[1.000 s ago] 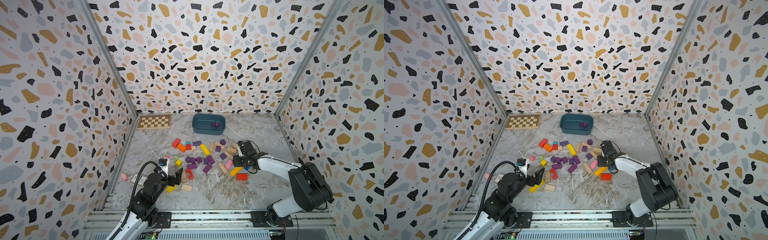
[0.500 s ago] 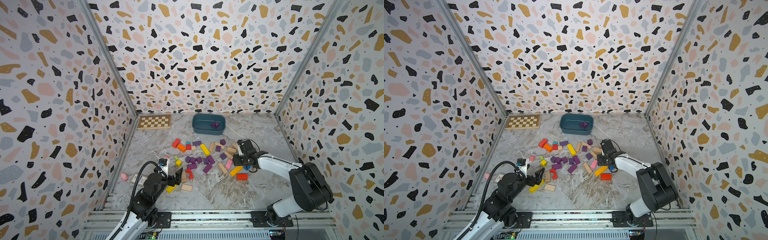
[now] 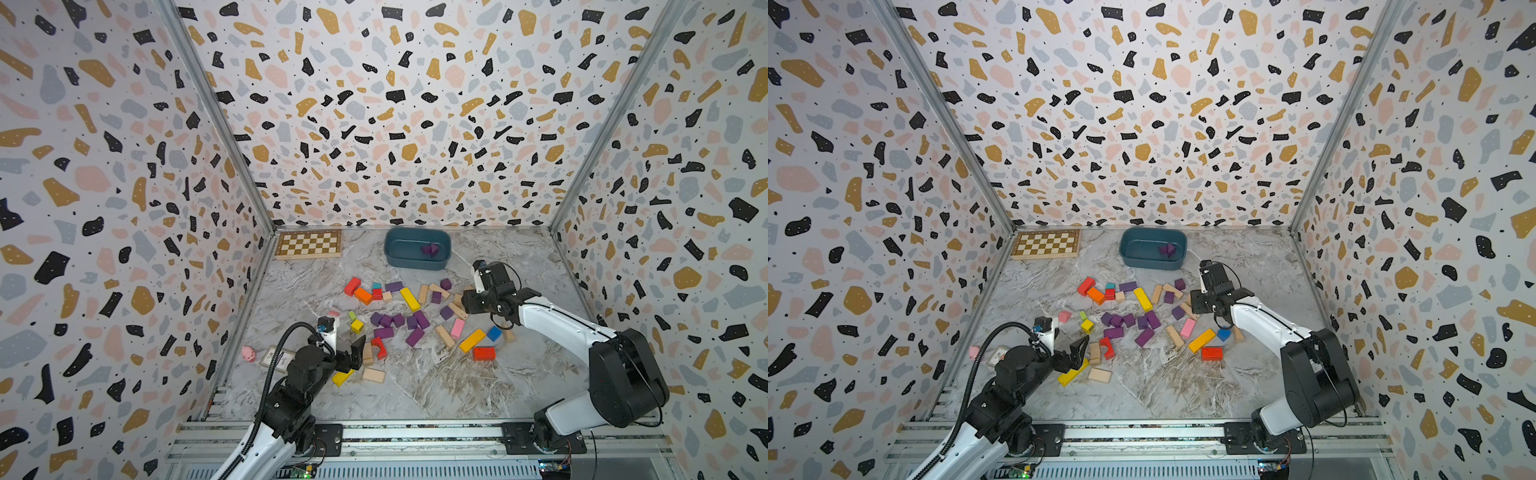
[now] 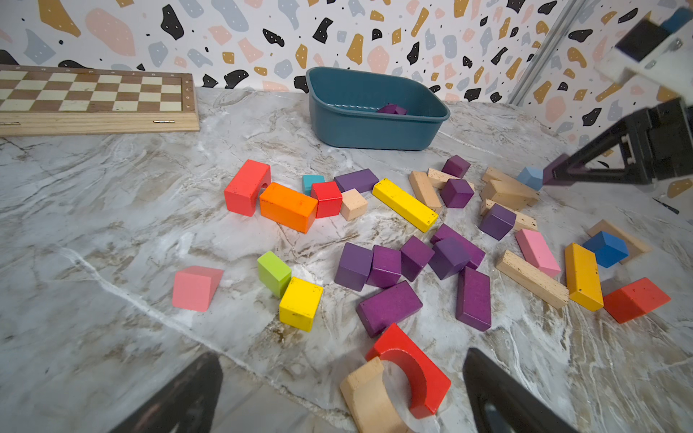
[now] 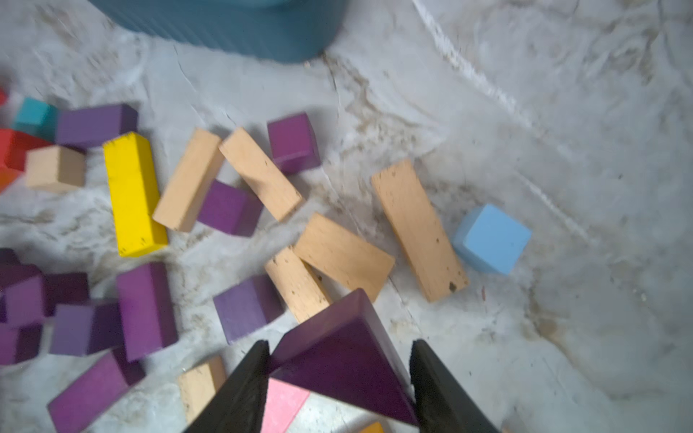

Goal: Pick purple bricks into the storage bin
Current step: Pick up the building block from the center of the board, then place the building block in the storage box.

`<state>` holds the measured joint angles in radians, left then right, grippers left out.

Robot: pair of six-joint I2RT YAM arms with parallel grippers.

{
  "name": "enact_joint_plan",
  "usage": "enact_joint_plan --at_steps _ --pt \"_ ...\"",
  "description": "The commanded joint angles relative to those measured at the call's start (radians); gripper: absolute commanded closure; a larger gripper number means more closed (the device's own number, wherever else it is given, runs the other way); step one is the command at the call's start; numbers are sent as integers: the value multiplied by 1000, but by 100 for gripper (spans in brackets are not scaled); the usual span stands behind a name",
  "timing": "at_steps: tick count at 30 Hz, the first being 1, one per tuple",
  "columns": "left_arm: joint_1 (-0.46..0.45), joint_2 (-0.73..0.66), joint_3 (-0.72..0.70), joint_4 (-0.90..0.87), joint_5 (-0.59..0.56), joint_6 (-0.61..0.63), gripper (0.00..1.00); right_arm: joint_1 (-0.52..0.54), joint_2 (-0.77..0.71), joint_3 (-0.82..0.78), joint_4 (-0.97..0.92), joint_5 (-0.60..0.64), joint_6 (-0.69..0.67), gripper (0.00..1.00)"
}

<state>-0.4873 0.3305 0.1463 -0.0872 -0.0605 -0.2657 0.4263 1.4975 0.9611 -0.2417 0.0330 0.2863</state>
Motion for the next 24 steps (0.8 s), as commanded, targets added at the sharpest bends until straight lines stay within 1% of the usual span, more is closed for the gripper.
enact_joint_plan --at_steps 1,7,15,18,24 --pt "-2 7 13 45 11 8 1 0 50 129 -1 -9 -37 55" --pt "-2 8 12 45 11 7 1 1 221 379 -1 -30 -78 56" --pt "-2 12 13 47 5 6 1 2 484 727 -43 -54 -119 56" --pt "-2 13 12 49 4 7 1 5 598 872 -71 -67 -130 57" --pt "-2 14 13 48 1 5 1 15 849 1239 -167 -101 -139 57"
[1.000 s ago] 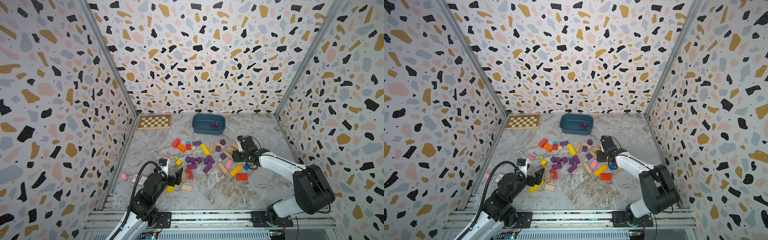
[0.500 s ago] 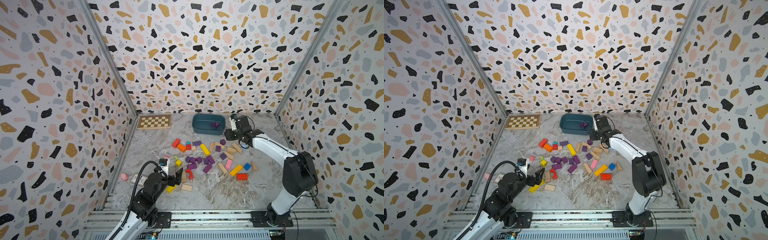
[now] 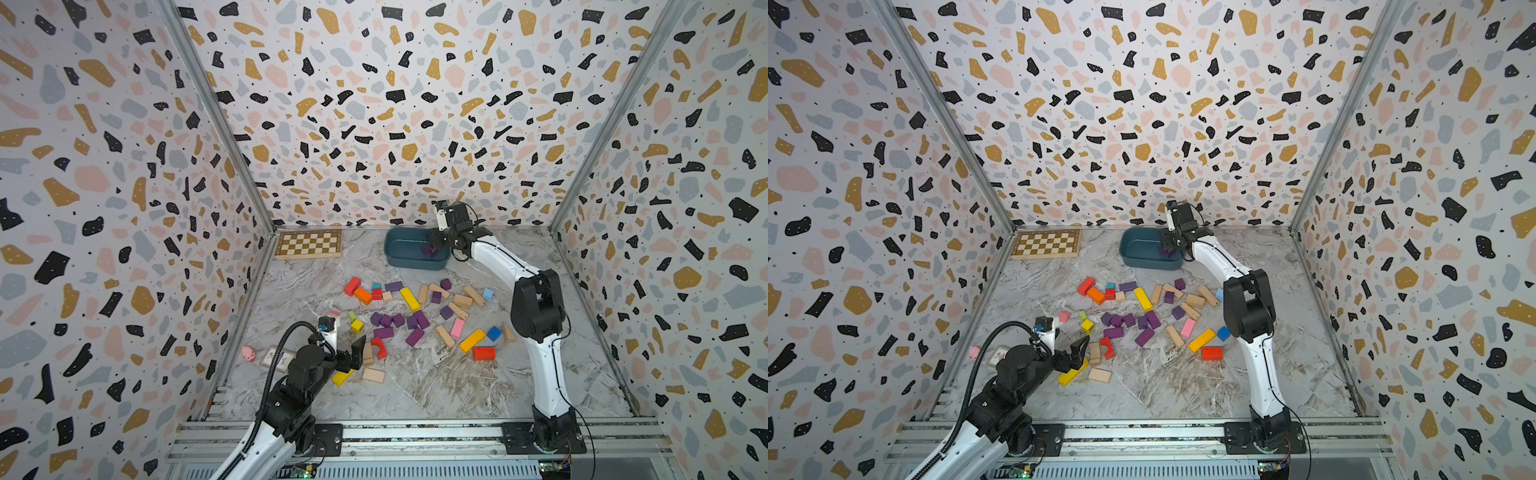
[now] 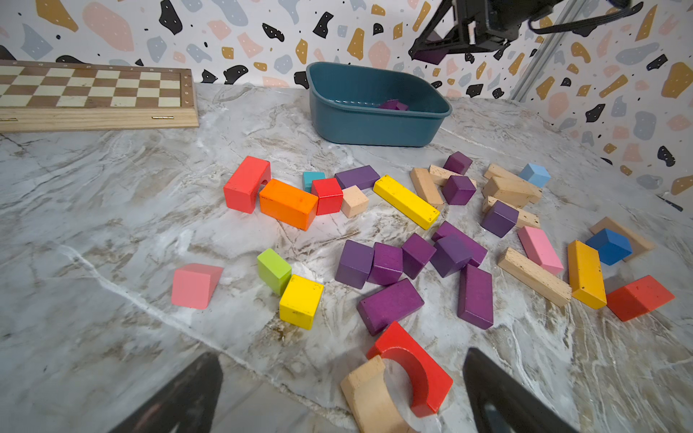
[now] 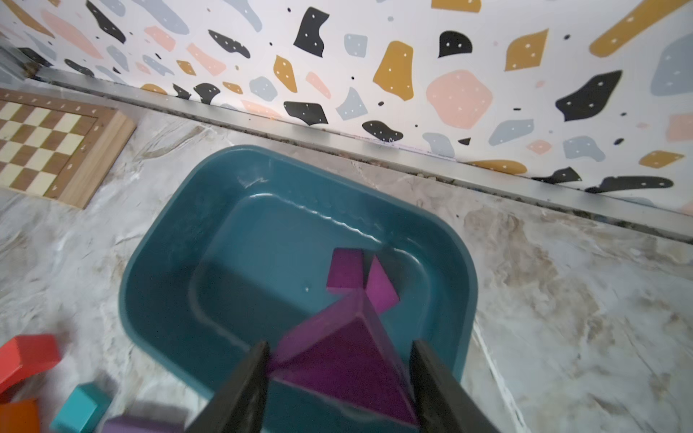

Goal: Pick purple bricks into the storage bin
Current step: Place the building block in the storage box.

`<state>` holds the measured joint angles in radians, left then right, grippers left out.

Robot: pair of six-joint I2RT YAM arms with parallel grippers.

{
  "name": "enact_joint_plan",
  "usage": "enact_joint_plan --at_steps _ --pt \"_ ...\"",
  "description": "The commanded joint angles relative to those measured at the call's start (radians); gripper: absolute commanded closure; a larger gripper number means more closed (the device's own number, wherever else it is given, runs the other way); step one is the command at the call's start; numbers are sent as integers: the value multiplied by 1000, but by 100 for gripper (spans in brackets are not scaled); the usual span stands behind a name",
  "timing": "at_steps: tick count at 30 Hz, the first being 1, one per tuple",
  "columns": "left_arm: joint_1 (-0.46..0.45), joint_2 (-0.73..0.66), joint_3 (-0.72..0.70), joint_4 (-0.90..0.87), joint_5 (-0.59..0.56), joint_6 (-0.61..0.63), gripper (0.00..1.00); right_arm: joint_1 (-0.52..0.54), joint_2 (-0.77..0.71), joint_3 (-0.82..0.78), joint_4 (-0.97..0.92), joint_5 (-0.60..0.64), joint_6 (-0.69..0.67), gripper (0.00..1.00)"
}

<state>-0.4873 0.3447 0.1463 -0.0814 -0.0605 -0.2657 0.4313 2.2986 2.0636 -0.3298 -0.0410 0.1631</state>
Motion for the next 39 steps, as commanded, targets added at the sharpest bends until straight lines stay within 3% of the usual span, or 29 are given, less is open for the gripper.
enact_joint_plan --at_steps 1,7,16,39 --pt "-2 -1 13 42 -1 5 1 14 88 200 -94 -33 -13 57" --pt "-2 -1 13 41 1 5 1 28 266 439 -109 -102 41 59" --pt "-2 11 14 46 5 5 1 53 356 472 -23 -135 84 61" --pt "-2 5 14 44 8 6 1 18 374 461 -47 -124 68 59"
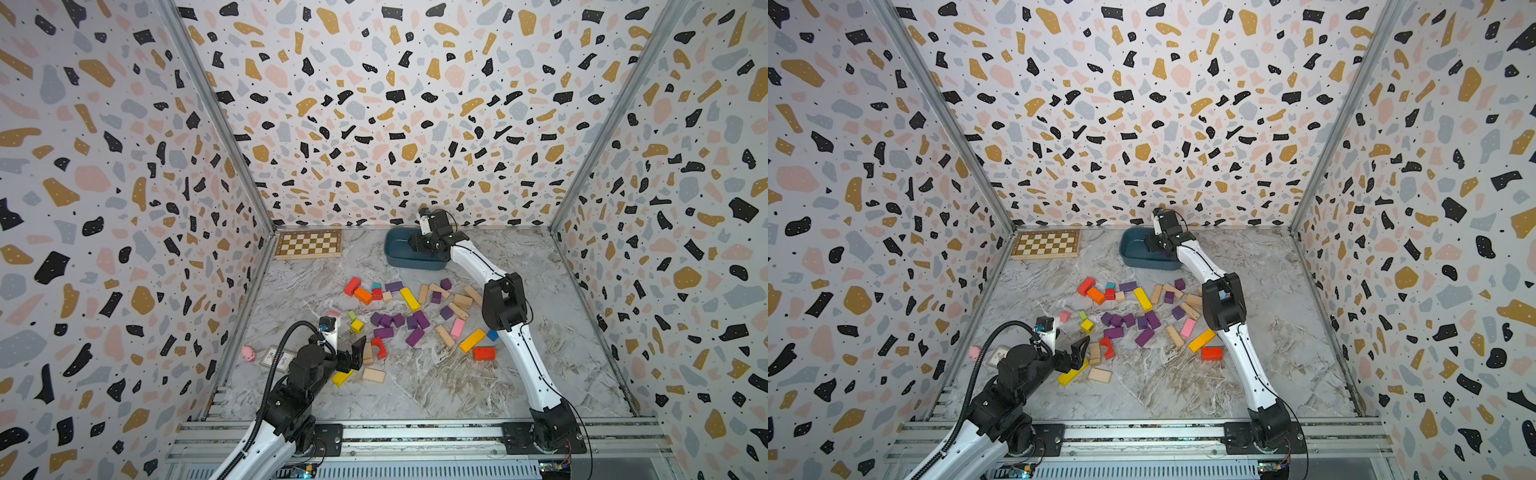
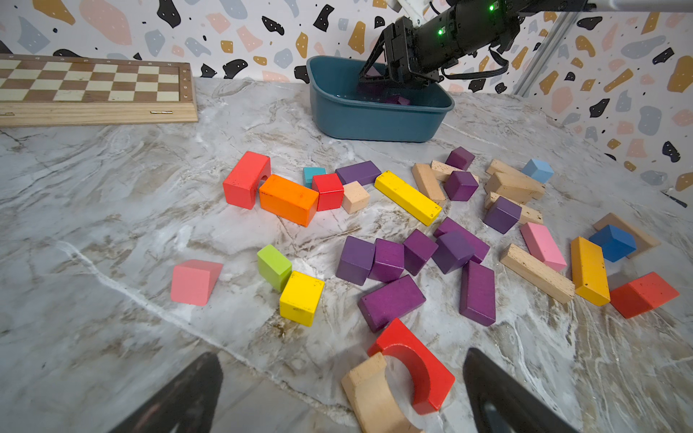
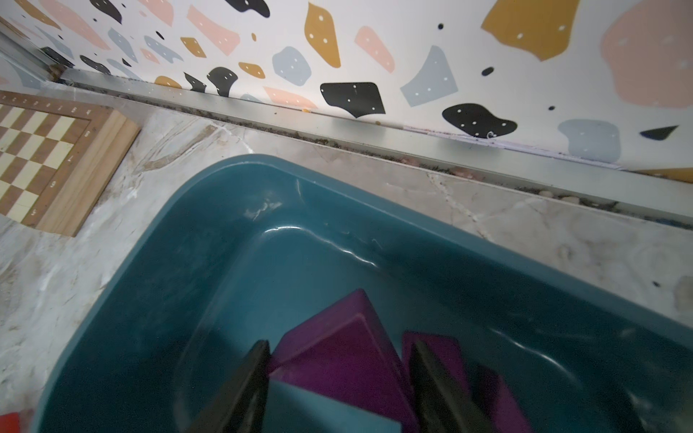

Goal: Pick purple bricks into the storage bin
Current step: Place the building block in the storage box.

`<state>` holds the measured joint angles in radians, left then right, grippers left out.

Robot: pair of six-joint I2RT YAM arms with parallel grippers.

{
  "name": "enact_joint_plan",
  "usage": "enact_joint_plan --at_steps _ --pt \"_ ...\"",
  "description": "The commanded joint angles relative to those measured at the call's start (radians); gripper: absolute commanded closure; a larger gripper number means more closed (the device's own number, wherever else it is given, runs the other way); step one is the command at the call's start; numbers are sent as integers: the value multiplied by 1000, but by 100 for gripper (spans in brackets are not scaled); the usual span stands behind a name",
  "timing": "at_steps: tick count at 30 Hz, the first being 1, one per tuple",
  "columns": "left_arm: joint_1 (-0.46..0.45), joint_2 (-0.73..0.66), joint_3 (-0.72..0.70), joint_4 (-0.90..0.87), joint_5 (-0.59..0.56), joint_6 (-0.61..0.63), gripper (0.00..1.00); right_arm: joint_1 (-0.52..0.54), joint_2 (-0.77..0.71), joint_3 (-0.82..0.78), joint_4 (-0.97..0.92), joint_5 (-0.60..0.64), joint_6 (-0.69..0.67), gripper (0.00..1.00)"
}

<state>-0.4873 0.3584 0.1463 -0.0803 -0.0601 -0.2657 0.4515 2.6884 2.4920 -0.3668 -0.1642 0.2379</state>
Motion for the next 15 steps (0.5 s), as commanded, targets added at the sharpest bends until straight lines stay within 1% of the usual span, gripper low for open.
enact_joint_plan --at_steps 1,9,15 --pt "-2 -8 14 43 8 6 1 -4 -15 32 -12 -1 -8 58" --pt "-2 -4 16 45 5 5 1 -17 -25 29 -9 -5 -18 47" --pt "-2 -1 15 45 5 5 1 -21 -45 29 -4 -12 -31 35"
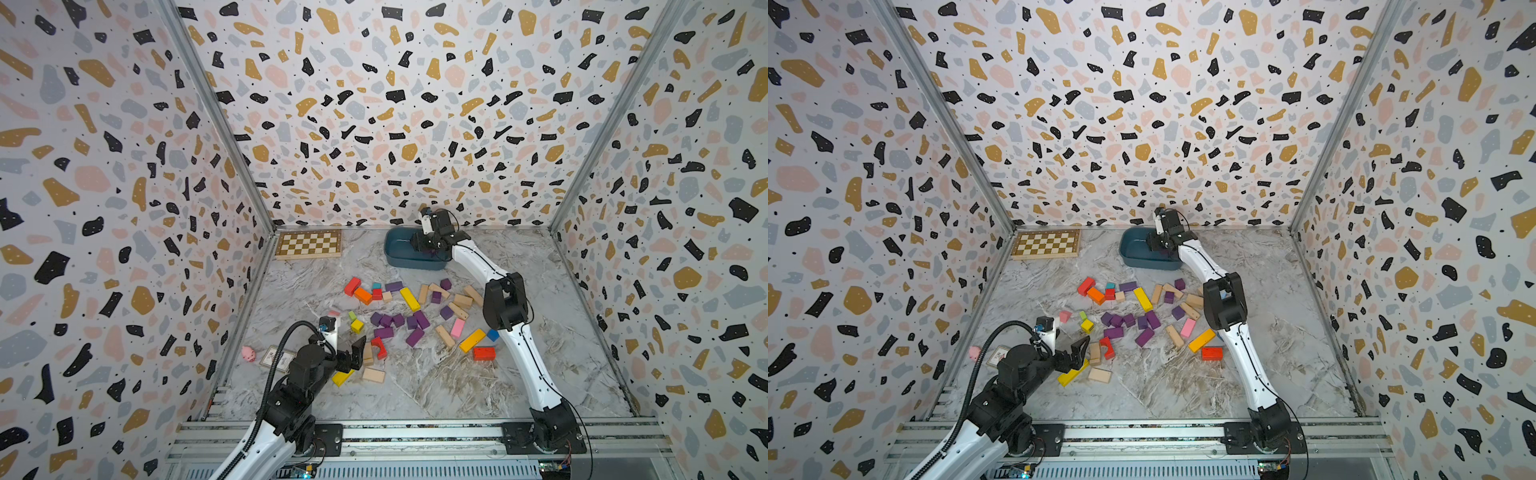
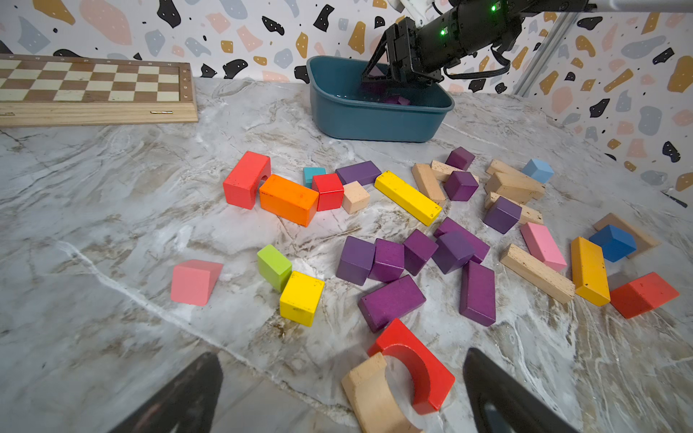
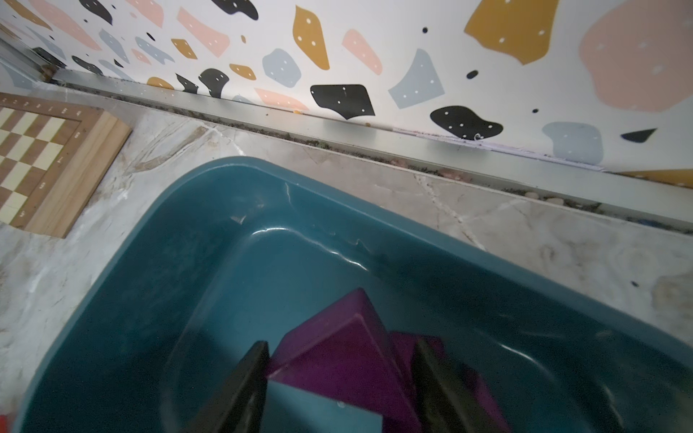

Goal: Pick purple bricks into the storage bin
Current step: Place the building block in the storage box.

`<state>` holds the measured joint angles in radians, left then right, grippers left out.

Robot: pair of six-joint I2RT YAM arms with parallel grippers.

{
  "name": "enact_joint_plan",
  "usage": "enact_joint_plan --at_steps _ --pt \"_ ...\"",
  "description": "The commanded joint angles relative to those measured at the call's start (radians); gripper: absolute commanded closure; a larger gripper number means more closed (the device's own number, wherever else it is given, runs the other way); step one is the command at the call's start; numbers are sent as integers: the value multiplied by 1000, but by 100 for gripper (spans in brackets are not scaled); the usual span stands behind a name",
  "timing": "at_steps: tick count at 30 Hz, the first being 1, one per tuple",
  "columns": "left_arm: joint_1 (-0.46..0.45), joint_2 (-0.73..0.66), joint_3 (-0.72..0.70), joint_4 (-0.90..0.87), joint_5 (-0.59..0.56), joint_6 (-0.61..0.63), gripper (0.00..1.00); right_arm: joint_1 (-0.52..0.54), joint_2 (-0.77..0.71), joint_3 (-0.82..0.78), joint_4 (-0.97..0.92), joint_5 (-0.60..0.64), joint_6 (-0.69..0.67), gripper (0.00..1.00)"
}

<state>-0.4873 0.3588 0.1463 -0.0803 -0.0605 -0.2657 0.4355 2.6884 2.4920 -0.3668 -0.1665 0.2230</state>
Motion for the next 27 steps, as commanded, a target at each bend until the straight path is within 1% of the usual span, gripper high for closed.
enact_joint_plan --at_steps 1,6,11,14,17,20,23,27 --pt "-2 -1 16 45 5 5 1 -5 -49 29 -2 -12 -21 34" --pt "-2 -1 15 46 7 5 1 -10 -86 29 -6 -7 -46 26" --pt "-2 -3 15 45 10 6 1 -20 -151 23 -33 6 -71 22" --pt "-2 -3 15 45 10 6 1 -28 -212 -15 -50 31 -80 20" --pt "-2 -4 15 44 10 6 1 -49 -282 -92 -78 74 -71 19" --pt "-2 -3 16 43 10 6 1 -77 -367 -227 -71 114 -72 18" --pt "-2 -1 16 45 10 6 1 -107 -438 -369 -34 119 -74 18" --pt "-2 -1 16 46 11 6 1 -138 -469 -474 -24 109 -78 18"
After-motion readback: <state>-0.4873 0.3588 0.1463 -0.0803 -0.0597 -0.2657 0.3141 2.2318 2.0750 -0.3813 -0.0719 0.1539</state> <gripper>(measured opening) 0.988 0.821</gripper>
